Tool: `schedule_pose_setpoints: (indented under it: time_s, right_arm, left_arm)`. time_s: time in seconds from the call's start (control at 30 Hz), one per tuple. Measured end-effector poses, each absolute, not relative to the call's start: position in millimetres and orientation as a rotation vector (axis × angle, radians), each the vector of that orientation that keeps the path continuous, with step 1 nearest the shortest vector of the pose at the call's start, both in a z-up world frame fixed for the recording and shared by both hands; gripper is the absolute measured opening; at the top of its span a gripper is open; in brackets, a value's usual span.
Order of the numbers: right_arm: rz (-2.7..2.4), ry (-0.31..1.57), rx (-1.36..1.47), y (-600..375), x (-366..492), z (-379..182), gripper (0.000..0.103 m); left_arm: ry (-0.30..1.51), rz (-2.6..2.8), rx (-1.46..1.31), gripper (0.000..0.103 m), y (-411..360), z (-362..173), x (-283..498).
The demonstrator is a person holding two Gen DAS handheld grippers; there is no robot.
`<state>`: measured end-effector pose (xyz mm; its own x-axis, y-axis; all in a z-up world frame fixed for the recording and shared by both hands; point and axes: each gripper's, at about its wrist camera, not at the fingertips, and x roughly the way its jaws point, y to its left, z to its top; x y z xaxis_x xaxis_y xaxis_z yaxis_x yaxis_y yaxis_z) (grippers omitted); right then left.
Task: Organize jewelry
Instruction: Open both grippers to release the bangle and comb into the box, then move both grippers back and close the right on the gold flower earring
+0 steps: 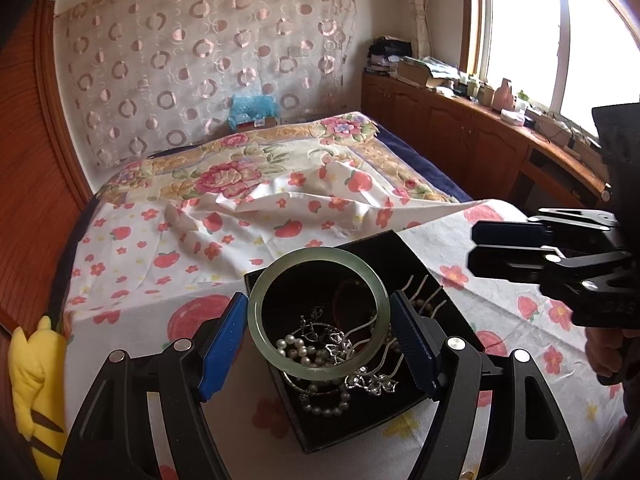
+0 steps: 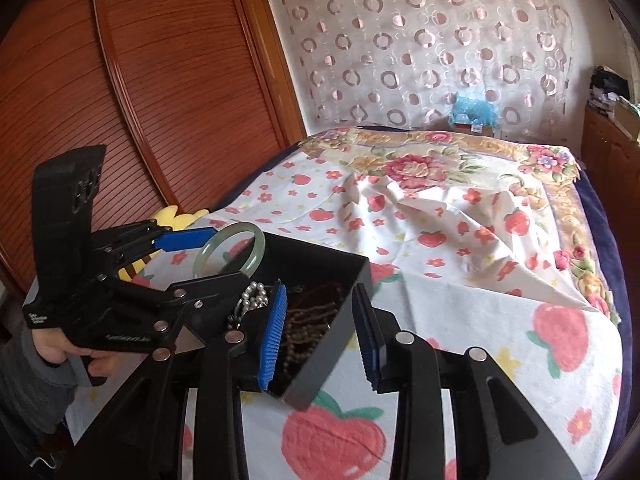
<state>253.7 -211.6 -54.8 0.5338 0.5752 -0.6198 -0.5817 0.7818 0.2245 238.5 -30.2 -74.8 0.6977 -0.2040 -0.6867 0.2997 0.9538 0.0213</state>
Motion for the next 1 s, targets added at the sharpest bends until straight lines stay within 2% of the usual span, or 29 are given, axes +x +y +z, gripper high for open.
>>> schedule_pose_setpoints:
  time_s: [0.27,0.4,0.7,1.0]
  right_arm:
    - [0.641,0.739,-0.065,-219,235,-67,0.037]
    - [0.627,0.739,-0.058,-226,223,-71,0.037]
    - [0.581,0.771,-0.048,-244,189,-88,0.037]
    - [0.602,0.836,-0.082,-242,149,-112,0.037]
  left_arm:
    - [0.769,-0.278,0.144,0.069,-39,-79,237]
    - [0.754,-0.282,0.136,0.077,-39,-77,228]
    - [0.738,-0.294,0.125,0.077,-42,-75,190]
    - [0.769,-0.321,0.103,0.077,-49,-96,139]
